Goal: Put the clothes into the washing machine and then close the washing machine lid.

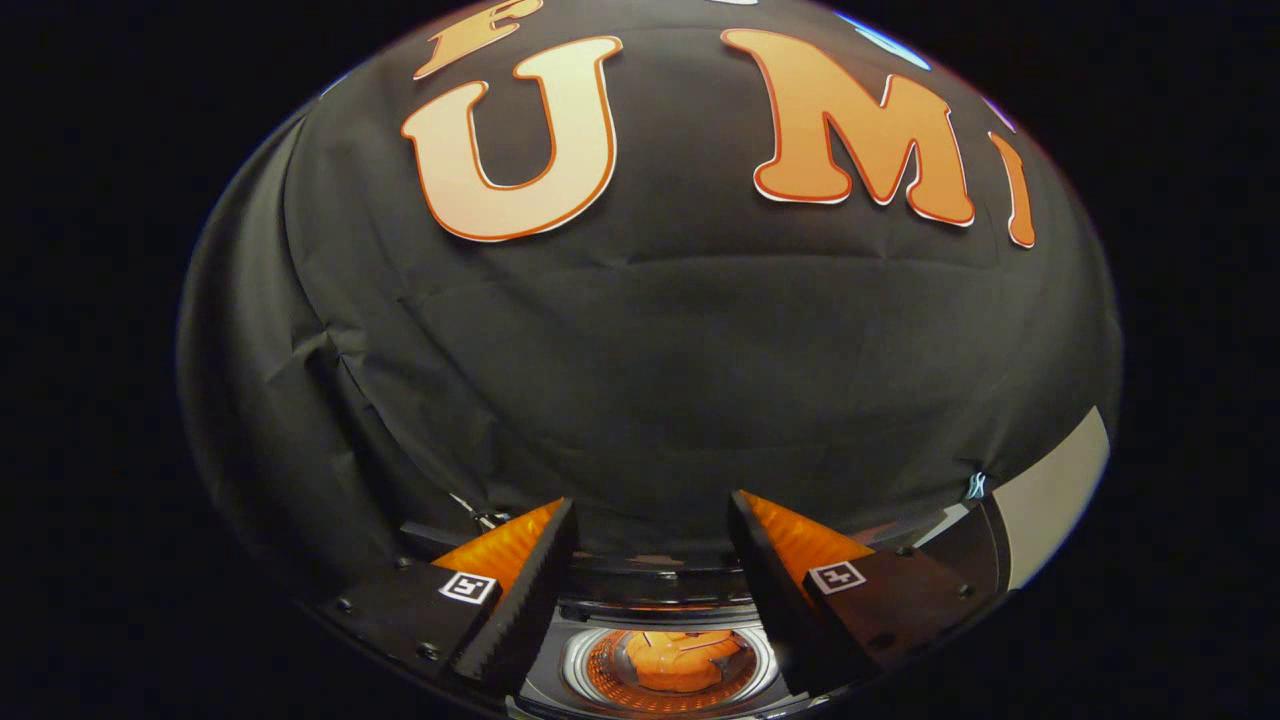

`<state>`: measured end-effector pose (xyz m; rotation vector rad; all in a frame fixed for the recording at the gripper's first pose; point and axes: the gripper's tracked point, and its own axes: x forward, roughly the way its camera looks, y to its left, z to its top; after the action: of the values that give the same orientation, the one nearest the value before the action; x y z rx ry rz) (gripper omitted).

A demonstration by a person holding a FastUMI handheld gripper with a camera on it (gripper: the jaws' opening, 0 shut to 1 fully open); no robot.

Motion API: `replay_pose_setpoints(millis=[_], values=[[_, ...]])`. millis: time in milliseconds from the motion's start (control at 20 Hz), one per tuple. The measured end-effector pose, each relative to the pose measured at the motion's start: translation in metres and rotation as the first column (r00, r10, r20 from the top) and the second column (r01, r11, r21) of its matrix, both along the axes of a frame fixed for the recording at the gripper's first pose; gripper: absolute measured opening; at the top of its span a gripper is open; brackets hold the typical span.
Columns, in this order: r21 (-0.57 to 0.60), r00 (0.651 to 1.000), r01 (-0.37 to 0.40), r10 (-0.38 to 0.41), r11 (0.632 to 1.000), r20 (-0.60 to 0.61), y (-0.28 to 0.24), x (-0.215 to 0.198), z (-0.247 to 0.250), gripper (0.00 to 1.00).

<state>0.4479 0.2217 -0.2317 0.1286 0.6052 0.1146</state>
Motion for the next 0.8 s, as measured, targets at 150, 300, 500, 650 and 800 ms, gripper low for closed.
replay_pose_setpoints(millis=[150,300,500,650,800], values=[[-0.004,1.000,0.011,-0.011,1.000,-0.008,0.003,0.003,-0.008,0.98],[-0.016,1.000,0.014,-0.014,1.000,-0.004,0.005,-0.001,-0.014,0.98],[-0.043,0.999,0.024,-0.022,0.999,0.025,0.007,-0.013,-0.014,0.99],[-0.042,0.998,0.033,-0.031,0.999,0.059,0.006,-0.024,-0.012,0.99],[-0.049,0.997,0.039,-0.035,0.998,0.071,0.005,-0.036,-0.012,0.99]])
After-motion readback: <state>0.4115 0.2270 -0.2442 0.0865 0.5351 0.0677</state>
